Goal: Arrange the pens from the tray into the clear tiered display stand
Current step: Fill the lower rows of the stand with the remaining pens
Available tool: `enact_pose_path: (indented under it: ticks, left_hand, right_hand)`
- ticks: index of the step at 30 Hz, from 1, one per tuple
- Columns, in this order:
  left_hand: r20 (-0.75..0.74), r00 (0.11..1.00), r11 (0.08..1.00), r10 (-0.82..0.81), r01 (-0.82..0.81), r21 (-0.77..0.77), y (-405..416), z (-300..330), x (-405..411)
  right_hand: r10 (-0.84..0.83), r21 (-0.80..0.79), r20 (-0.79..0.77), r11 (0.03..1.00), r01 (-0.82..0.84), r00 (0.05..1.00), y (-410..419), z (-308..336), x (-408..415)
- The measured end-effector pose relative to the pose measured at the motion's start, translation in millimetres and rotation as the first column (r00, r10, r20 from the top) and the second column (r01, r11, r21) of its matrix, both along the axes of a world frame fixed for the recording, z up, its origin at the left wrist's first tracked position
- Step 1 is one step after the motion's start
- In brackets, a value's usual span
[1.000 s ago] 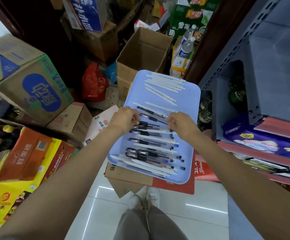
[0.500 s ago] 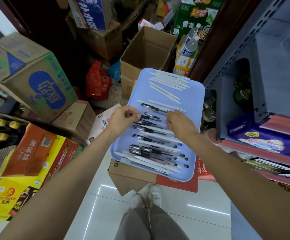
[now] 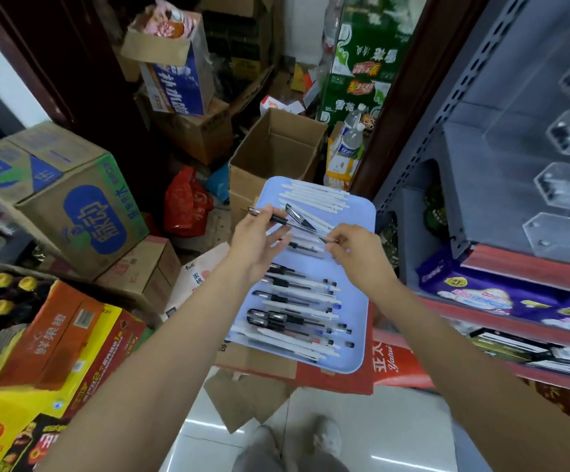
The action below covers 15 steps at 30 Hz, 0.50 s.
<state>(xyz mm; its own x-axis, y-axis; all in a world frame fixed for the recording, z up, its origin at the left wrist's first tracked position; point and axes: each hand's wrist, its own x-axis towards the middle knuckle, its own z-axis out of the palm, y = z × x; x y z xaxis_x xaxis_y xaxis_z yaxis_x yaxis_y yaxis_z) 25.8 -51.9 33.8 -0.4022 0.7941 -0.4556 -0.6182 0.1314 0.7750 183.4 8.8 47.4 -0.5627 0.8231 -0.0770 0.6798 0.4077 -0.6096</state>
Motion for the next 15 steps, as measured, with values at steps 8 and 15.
enact_pose_path:
  ticks: [8,15]
  left_hand:
    - [-0.284,0.957,0.989,0.056,-0.014,0.147,37,60,40]
    - [-0.834,0.486,0.848,-0.261,0.528,0.042,66,97,141]
  right_hand:
    - [-0.256,-0.261,-0.35,0.95,0.169,0.901,24,56,53]
    - [-0.354,-0.326,-0.714,0.932,0.16,0.604,39,102,130]
